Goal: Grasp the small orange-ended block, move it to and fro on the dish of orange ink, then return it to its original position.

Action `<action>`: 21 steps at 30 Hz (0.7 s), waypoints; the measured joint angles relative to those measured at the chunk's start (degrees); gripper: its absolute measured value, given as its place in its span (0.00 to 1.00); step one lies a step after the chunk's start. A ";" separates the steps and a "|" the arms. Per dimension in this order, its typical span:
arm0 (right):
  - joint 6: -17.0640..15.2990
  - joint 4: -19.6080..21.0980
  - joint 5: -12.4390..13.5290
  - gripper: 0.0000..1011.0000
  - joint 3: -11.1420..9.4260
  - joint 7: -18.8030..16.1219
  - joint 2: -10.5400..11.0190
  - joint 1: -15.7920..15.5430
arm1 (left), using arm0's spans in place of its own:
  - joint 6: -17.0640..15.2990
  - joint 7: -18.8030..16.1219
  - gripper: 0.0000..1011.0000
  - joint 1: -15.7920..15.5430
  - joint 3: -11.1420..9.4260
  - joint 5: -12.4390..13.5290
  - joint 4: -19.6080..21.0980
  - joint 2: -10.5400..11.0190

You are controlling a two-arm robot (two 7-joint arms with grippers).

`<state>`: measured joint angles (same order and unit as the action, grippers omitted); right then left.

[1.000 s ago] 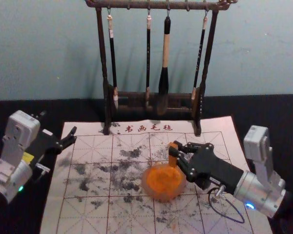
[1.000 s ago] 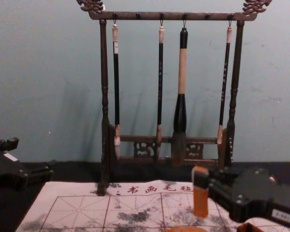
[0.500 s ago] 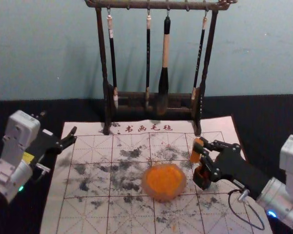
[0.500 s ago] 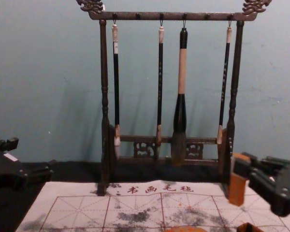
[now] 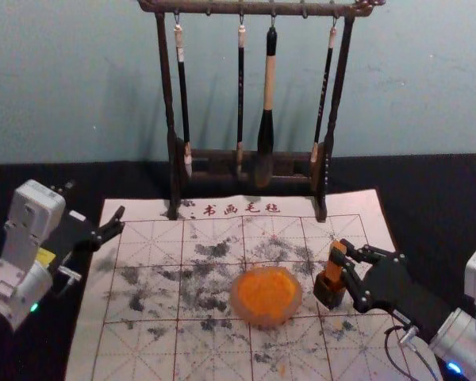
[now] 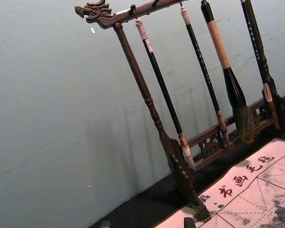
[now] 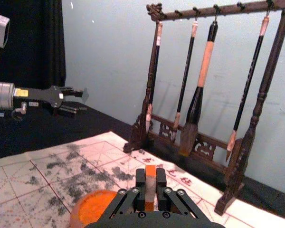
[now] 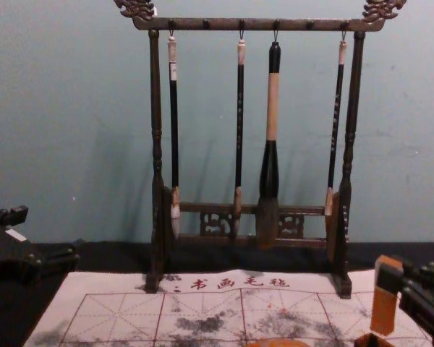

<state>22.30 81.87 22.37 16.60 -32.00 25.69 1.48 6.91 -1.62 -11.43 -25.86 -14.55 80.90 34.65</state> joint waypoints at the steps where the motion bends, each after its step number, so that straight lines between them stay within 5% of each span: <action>1: -0.03 -0.12 -0.10 0.09 -0.05 -0.01 -0.03 -0.03 | 0.00 0.00 0.99 0.00 0.00 0.00 0.00 0.00; 21: 0.68 -6.56 -0.56 0.09 -0.55 -1.65 -2.12 2.58 | 0.00 0.00 0.99 0.00 0.00 0.00 0.00 0.00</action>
<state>22.97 75.32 21.82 16.05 -33.65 23.58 4.06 6.91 -1.62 -11.43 -25.86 -14.55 80.90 34.65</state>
